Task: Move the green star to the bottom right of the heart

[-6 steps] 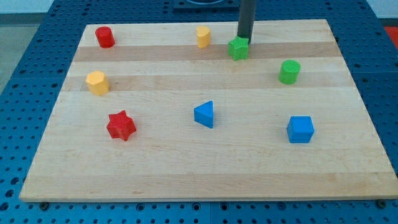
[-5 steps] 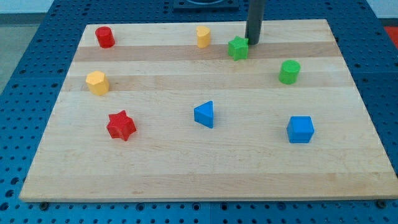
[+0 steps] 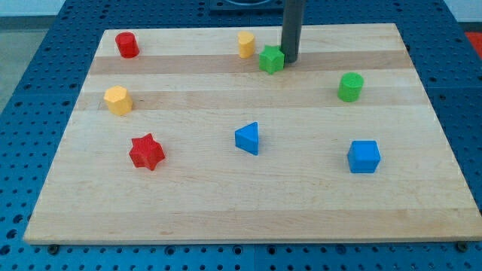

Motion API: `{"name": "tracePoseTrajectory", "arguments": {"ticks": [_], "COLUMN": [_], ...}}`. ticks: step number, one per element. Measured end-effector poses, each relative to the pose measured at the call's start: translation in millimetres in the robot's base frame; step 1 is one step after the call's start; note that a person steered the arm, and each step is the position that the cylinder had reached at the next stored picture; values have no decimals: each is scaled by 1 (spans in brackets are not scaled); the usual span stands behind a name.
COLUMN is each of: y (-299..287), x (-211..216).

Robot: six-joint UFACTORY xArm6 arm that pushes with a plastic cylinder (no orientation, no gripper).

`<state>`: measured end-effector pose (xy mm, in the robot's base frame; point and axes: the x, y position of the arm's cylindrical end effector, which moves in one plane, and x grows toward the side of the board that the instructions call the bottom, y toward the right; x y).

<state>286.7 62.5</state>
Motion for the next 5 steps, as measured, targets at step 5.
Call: {"name": "tracePoseTrajectory", "arguments": {"ticks": [5], "y": [-27], "x": [0]}}
